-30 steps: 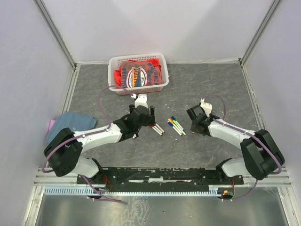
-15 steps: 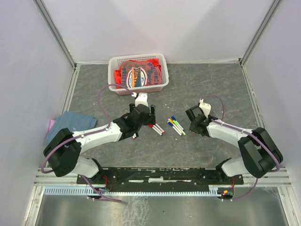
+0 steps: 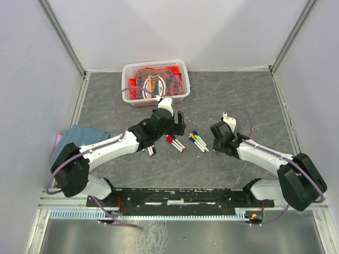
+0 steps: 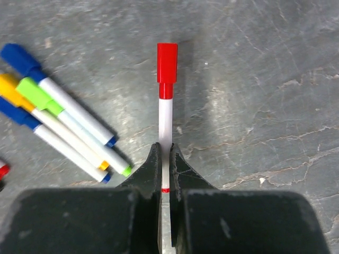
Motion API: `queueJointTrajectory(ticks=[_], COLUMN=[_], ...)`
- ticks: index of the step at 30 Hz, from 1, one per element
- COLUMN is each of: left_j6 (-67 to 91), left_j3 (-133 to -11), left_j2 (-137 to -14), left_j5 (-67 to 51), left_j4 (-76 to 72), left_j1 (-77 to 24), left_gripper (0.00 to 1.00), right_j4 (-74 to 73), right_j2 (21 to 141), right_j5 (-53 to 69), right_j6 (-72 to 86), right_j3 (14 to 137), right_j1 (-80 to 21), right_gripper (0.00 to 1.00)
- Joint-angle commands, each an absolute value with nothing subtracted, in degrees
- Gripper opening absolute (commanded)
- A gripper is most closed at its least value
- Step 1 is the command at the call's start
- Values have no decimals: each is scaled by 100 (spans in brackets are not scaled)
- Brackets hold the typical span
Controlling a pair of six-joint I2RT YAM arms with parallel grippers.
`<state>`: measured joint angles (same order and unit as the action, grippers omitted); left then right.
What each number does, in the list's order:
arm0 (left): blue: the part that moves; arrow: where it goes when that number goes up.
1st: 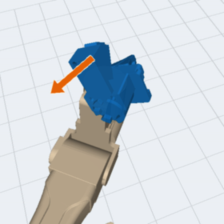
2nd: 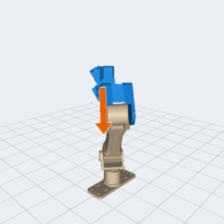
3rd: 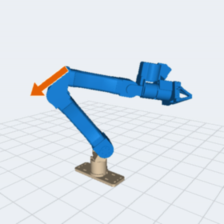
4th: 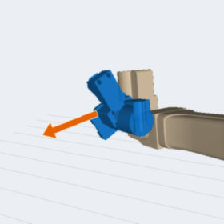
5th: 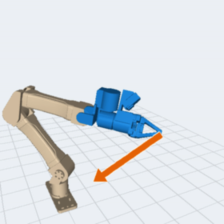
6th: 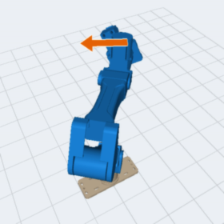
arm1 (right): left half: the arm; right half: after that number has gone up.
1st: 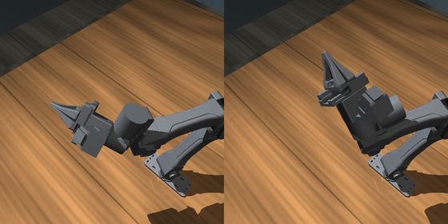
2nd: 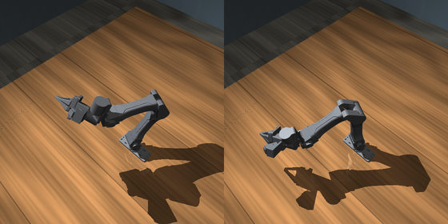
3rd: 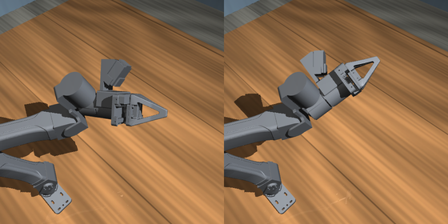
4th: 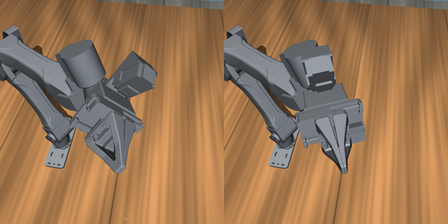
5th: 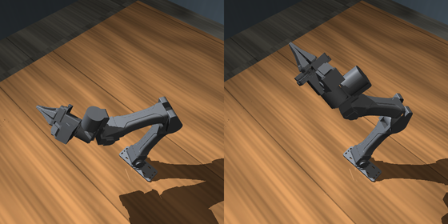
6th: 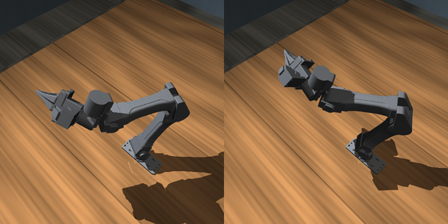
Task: Open the pen caps
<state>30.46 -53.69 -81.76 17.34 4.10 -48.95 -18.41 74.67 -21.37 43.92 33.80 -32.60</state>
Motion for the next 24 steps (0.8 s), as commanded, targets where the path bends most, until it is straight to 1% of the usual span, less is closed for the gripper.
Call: queueJointTrajectory(ticks=[1, 6, 12, 24], left_j6=[3355, 3591, 4045, 4577], left_j3=[-5725, -5878, -5702, -5477], left_j2=[-8328, -8506, -8572, -8534], left_j5=[1093, 592, -207, -1020], left_j4=[487, 509, 130, -296], left_j1=[-4870, -4708, -4342, -3813], left_gripper=[93, 94, 94, 94], right_j4=[-1742, -1684, -1418, -1175], right_j2=[6962, 6461, 6008, 5976], right_j5=[-1925, -1707, -1221, -1108], right_j6=[3922, 3640, 3415, 3244], right_j3=[3488, 3451, 3350, 3534], right_j1=[-3440, -3631, -3923, -4645], right_gripper=[1, 1, 1, 1])
